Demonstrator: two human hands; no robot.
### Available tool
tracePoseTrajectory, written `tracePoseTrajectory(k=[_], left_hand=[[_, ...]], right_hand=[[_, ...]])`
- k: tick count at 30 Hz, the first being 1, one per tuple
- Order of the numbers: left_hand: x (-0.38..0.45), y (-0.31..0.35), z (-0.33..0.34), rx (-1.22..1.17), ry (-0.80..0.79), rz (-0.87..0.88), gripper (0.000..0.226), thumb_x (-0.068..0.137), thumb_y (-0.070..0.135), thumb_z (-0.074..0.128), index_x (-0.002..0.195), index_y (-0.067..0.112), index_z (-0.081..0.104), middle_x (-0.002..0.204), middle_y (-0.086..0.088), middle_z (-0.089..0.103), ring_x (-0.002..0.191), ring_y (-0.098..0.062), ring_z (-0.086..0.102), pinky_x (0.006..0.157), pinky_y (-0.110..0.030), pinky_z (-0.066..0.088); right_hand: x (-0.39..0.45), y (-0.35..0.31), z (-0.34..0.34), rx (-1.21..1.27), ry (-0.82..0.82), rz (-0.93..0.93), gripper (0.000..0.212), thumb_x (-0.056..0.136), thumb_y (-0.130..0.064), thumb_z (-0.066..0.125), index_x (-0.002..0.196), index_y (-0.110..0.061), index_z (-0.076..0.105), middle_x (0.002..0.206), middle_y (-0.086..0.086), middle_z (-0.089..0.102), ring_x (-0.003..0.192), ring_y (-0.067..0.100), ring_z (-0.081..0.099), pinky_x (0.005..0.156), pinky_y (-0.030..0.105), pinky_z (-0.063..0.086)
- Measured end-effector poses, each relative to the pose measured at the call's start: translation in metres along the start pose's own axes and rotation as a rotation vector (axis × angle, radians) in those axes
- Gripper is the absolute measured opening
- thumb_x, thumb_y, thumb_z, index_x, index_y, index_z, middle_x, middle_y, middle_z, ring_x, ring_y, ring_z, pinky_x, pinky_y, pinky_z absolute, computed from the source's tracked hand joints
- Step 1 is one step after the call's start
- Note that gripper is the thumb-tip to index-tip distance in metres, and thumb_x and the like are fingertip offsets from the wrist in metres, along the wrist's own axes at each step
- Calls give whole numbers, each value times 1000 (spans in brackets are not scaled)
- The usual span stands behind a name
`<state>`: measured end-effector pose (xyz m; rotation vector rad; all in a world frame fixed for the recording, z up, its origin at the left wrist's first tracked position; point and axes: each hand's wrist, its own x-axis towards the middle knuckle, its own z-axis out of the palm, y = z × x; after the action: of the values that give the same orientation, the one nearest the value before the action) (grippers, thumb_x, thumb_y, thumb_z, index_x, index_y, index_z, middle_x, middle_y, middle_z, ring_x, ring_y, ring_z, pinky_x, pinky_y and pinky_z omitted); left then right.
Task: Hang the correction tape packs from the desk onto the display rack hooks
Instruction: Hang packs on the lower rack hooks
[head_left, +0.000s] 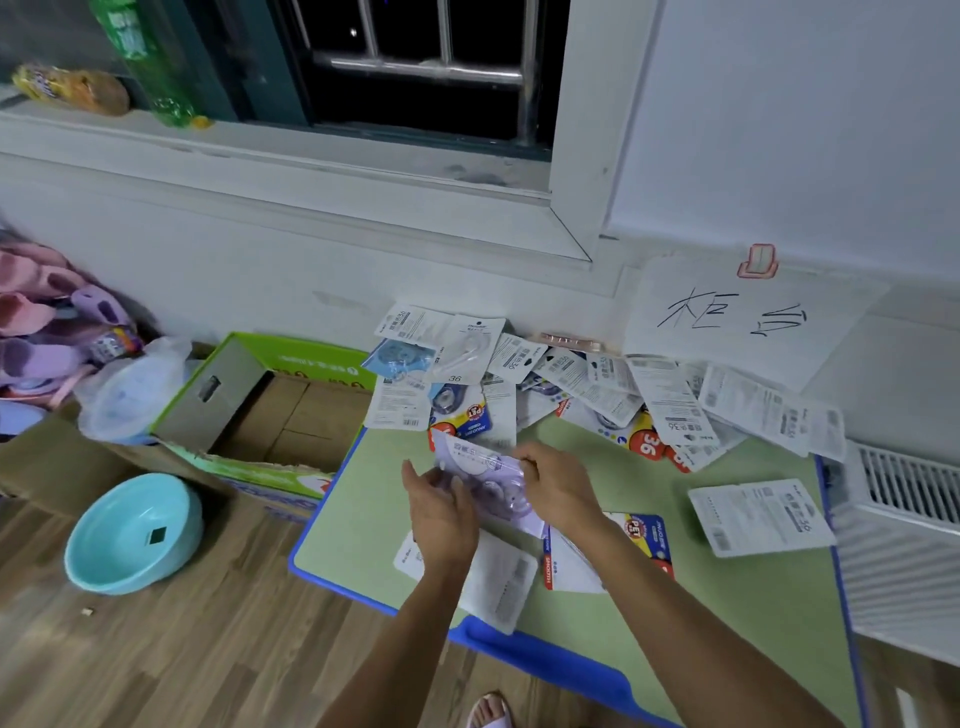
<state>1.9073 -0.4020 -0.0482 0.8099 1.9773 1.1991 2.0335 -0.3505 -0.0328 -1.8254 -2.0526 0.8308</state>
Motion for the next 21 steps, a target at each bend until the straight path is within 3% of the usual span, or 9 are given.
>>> tracePoseTrajectory(k=[3, 5, 6, 8, 10, 12, 15, 18, 21], left_hand=[[0, 10, 11, -57, -12, 90, 46, 87, -1, 60, 128, 9, 39, 113, -7, 58, 105, -21, 60, 75, -7, 45], [-2, 13, 19, -16, 5, 149, 53, 82, 1, 68, 129, 3, 44, 123, -14, 53, 118, -31, 53, 96, -26, 48], [-4, 14, 22, 36, 18, 154, 66, 80, 7, 73, 136, -1, 39, 132, -20, 47, 126, -34, 44, 106, -35, 40], [-7, 16, 29, 41, 5, 131, 82, 79, 19, 77, 143, -2, 30, 140, -24, 39, 133, -35, 34, 111, -40, 29], [-10, 20, 38, -62, -140, 46, 79, 83, 31, 73, 145, 6, 30, 138, -15, 47, 128, -28, 45, 105, -36, 36], [-17, 26, 49, -141, -324, -58, 68, 88, 39, 65, 143, 14, 33, 126, -6, 56, 108, -17, 60, 93, -30, 43], [-32, 35, 67, -303, -505, -108, 47, 91, 33, 62, 132, 19, 45, 122, -7, 63, 102, -17, 66, 91, -40, 53], [-51, 44, 83, -341, -607, -68, 44, 93, 23, 62, 133, 17, 44, 122, -12, 63, 107, -25, 64, 93, -48, 53], [-75, 50, 98, -287, -667, 26, 44, 92, 20, 62, 131, 26, 42, 118, -4, 63, 103, -16, 65, 84, -32, 56]], right_hand=[[-6, 9, -6, 228, 74, 129, 22, 91, 0, 46, 100, -4, 65, 97, 8, 67, 92, 25, 61, 74, 30, 43], [-11, 16, -8, 353, 131, 231, 21, 93, -3, 48, 103, -5, 66, 95, -1, 62, 92, 16, 57, 75, 23, 41], [-13, 19, -10, 412, 168, 286, 21, 94, -5, 49, 105, -7, 66, 95, -3, 60, 91, 14, 56, 76, 21, 40], [-18, 27, -11, 559, 256, 405, 20, 94, -6, 49, 101, -10, 66, 96, 2, 63, 88, 15, 57, 75, 24, 42], [-25, 33, -16, 770, 326, 492, 19, 93, -3, 47, 97, -8, 65, 98, 12, 67, 83, 19, 59, 72, 28, 47], [-35, 37, -24, 954, 344, 497, 20, 94, 1, 45, 98, 0, 65, 101, 20, 68, 85, 26, 63, 77, 36, 53], [-55, 48, -35, 1047, 386, 481, 20, 96, 0, 45, 98, -1, 65, 102, 20, 68, 95, 36, 64, 91, 50, 52], [-79, 64, -48, 1099, 494, 475, 25, 97, 3, 42, 93, -7, 65, 100, 17, 68, 92, 30, 66, 81, 39, 56], [-108, 79, -59, 1114, 570, 461, 33, 96, 3, 41, 90, -20, 64, 90, 2, 71, 81, 14, 66, 71, 25, 53]])
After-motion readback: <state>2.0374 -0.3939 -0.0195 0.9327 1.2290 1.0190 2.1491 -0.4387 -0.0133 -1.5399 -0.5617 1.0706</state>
